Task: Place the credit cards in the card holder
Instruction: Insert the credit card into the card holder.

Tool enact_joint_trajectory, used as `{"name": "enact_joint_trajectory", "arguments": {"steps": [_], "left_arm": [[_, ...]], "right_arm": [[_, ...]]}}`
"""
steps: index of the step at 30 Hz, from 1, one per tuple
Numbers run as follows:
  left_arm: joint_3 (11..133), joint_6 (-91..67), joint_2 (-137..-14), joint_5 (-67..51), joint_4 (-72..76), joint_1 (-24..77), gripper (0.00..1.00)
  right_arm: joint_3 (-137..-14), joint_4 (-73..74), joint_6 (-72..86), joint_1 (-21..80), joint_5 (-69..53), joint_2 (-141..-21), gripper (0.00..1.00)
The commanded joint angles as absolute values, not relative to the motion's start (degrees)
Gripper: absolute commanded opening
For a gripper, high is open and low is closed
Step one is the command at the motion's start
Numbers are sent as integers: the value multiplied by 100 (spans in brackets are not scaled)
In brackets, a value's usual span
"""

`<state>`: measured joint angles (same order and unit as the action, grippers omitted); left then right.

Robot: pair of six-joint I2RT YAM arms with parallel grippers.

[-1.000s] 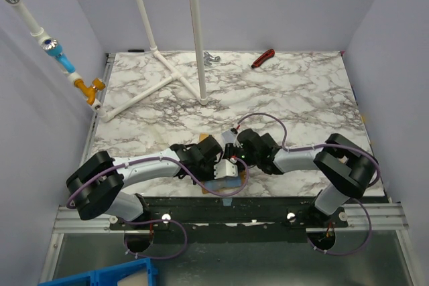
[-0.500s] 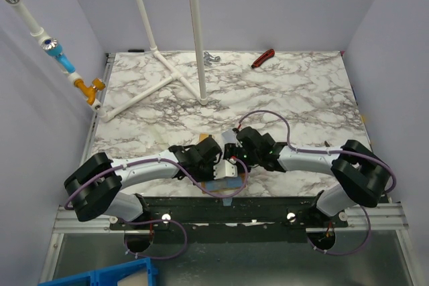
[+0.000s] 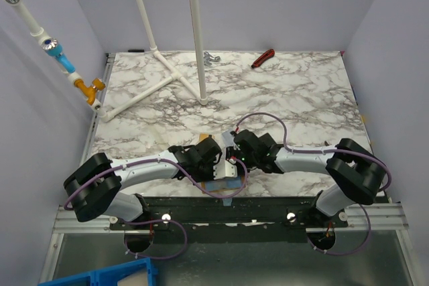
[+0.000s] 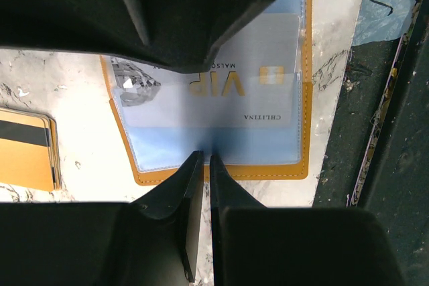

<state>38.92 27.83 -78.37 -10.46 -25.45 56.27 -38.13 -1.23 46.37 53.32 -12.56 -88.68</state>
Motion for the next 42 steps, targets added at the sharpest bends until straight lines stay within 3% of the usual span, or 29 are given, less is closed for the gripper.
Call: {"name": "enact_joint_trajectory", "arguments": {"steps": [1,8,15,19,22,26,42], "left_arm": [[3656,2803,-7922,-965,-2759,5671,10],[3839,2891,-7765,-999,-2788,5656,11],[3640,2953,-7358,-1088,-2699,5581,11],[3533,2990,-7233,-1065,-2619,5581,12],[3508,3019,-7277,-1007,-2563,5581,12],[3536,3010,-7384,-978,-2488,5590,12],[3389,3011,-7462,-893,-2258,5607,12]], "right_arm": [[-3917,53,4506,5477,-1246,-9124,31],[-4174,143,4393,5705,-1216,-9318,36],[-3698,259,4651,5543,-908,-8657,36],[-3549,97,4689,5485,-1090,-8539,29],[-3588,46,4699,5484,-1195,-8623,13],[-3688,50,4679,5490,-1274,-8785,1],[-4164,-215,4526,5491,-1739,-9300,1]]}}
